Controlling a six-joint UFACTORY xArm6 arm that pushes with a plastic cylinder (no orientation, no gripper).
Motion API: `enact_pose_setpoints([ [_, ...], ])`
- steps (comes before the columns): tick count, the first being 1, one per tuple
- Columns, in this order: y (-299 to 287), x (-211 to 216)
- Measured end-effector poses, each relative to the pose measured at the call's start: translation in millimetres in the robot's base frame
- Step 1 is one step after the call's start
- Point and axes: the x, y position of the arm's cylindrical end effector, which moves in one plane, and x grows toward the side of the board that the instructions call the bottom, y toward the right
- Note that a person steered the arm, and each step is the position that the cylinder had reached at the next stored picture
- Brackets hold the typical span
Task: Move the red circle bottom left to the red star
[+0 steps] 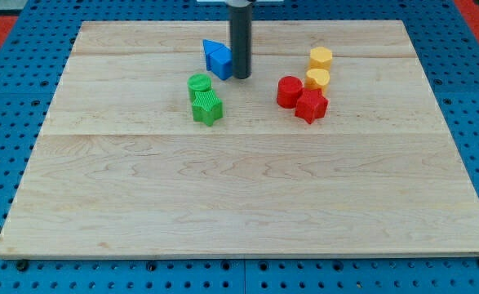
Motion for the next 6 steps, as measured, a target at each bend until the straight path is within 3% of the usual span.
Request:
enact_pose_setpoints([
  [1, 52.7, -0.2],
  [2, 67.0, 10.5],
  [6, 11.6, 95.2],
])
